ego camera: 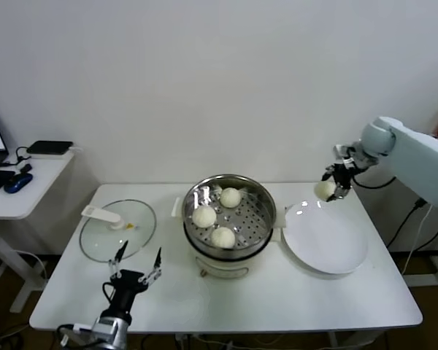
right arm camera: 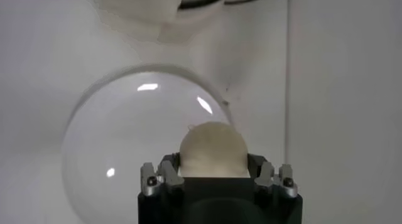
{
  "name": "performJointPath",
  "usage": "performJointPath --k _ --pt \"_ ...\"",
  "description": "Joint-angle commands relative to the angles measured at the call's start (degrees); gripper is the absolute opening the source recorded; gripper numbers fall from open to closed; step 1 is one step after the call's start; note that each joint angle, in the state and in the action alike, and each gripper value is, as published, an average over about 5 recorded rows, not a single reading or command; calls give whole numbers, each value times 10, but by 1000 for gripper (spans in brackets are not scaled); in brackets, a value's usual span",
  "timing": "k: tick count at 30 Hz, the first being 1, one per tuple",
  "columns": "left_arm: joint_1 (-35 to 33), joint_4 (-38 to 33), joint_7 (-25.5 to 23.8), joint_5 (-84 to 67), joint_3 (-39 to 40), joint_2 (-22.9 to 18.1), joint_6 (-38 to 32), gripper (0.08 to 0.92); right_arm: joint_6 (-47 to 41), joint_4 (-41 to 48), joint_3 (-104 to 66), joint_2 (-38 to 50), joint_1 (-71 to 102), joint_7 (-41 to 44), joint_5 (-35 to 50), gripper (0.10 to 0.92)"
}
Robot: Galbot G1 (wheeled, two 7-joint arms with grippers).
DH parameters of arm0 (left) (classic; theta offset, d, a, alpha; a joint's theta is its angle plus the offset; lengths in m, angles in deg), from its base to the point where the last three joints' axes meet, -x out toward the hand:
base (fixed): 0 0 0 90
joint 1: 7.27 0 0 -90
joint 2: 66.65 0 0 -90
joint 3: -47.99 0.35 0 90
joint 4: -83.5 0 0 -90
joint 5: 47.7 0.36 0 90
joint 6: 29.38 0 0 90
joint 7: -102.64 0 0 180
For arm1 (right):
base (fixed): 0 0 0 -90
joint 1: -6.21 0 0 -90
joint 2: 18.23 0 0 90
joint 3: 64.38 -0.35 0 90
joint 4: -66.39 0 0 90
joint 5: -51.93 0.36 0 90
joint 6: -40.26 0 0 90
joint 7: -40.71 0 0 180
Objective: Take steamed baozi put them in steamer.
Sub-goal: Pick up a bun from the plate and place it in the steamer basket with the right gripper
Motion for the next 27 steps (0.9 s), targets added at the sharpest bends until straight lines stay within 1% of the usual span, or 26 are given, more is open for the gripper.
performJointPath --k 1,9,12,17,27 --pt "2 -11 1 -2 3 -1 4 823 -88 -97 148 -28 -166 -16 214 687" --pt "0 -20 3 -4 1 3 4 823 -122 -109 191 -100 -210 -40 316 692" --pt "-1 -24 3 -4 1 6 4 823 -132 -111 192 -123 -205 -50 333 700" --pt "-1 -30 3 -3 0 9 5 823 -144 -128 189 -140 -178 -67 339 704" --pt "3 -27 3 0 2 8 9 823 -151 -153 190 -136 -119 -89 316 704"
